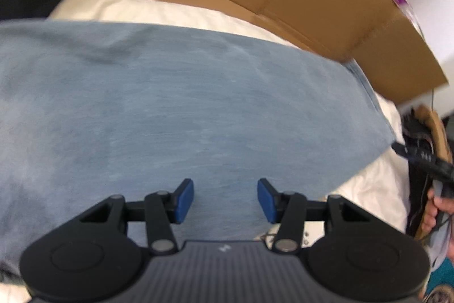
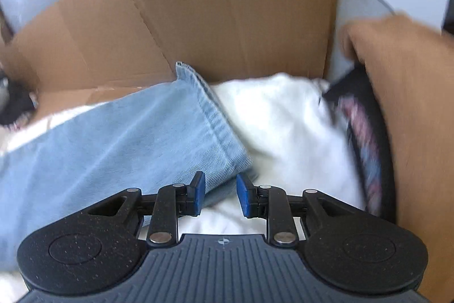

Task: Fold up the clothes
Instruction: 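Move the right gripper to the jeans leg hem and pinch it, then pinch the jeans side edge with the left gripper while the right gripper holds the hem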

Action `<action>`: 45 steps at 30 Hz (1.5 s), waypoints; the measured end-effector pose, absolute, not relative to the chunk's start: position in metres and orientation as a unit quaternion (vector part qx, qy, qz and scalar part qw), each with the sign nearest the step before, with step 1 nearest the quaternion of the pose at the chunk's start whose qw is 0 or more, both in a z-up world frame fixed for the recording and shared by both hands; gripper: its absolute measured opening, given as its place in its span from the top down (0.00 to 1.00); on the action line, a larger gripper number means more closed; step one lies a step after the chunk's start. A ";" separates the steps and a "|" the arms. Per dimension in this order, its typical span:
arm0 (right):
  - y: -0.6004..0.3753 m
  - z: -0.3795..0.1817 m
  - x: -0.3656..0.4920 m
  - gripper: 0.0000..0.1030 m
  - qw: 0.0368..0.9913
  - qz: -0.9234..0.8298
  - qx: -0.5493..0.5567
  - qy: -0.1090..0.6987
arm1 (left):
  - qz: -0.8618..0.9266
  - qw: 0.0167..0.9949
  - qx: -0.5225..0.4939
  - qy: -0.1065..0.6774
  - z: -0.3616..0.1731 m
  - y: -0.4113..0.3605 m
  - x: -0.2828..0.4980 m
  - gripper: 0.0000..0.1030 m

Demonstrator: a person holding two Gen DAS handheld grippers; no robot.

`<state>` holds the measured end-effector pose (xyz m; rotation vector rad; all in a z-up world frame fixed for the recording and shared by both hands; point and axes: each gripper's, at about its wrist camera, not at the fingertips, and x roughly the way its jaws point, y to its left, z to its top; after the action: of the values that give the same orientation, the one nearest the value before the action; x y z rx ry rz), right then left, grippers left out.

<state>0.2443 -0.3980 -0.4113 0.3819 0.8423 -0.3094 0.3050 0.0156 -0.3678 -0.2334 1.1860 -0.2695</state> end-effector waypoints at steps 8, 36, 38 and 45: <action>-0.412 -0.421 0.232 0.60 0.861 -0.154 0.297 0.382 | -0.199 0.815 0.027 0.543 -0.362 -0.058 0.304 0.48; -0.440 -0.429 0.235 0.94 0.821 -0.139 0.426 0.354 | -0.255 0.813 0.072 0.518 -0.399 -0.141 0.309 0.23; -0.444 -0.429 0.231 0.94 0.818 -0.139 0.433 0.352 | -0.253 0.814 0.082 0.517 -0.404 -0.145 0.308 0.19; -0.447 -0.427 0.232 0.94 0.816 -0.139 0.439 0.348 | -0.234 0.827 0.128 0.494 -0.416 -0.160 0.300 0.15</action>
<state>0.2320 -0.4466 -0.4269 0.9368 0.7420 -0.2968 0.2999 -0.1598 -0.4155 0.2725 1.0491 -0.4972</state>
